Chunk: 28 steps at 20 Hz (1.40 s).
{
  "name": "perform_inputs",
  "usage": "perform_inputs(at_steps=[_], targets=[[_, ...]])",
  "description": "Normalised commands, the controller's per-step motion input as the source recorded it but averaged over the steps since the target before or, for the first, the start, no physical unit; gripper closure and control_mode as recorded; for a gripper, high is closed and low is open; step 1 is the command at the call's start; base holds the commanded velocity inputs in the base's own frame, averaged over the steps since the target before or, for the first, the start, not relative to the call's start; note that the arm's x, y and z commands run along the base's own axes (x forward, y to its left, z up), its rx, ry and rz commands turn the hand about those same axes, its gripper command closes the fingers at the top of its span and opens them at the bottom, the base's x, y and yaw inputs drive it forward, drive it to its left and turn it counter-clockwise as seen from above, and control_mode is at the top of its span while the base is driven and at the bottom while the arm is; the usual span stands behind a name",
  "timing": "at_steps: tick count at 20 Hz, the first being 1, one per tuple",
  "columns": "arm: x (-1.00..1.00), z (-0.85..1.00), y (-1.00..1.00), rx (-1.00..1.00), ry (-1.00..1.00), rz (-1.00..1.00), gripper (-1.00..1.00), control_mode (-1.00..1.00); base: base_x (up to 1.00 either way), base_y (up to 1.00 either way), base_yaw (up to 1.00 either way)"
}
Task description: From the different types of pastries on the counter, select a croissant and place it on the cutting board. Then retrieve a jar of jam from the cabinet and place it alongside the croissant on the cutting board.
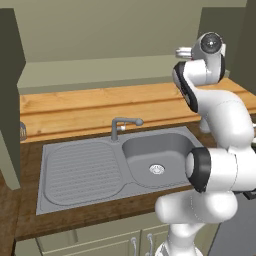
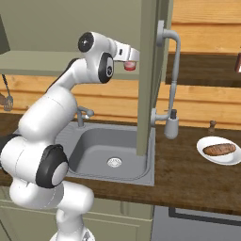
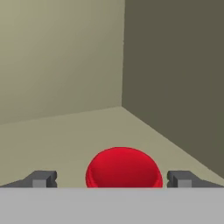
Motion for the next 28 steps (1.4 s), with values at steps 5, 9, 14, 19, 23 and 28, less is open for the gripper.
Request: perform_inputs(at_steps=[5,9,14,19,23,28], targets=[[0.17,-0.30,-0.01,0.00,0.01,0.00,-1.00,-1.00,0.00,0.00,0.00],[0.19,-0.21,0.00,0.00,0.03,0.00,-1.00,-1.00,0.00,0.00,0.00],[0.13,-0.19,-0.01,0.00,0.03,0.00,1.00,-1.00,0.00,0.00,0.00],[0.03,-0.20,-0.12,0.00,0.02,0.00,1.00,-1.00,0.00,0.00,0.00],[-0.02,0.00,-0.02,0.01,0.00,0.00,1.00,-1.00,0.00,0.00,0.00],[-0.09,0.00,0.03,0.00,0.00,0.00,1.00,-1.00,0.00,0.00,0.00]])
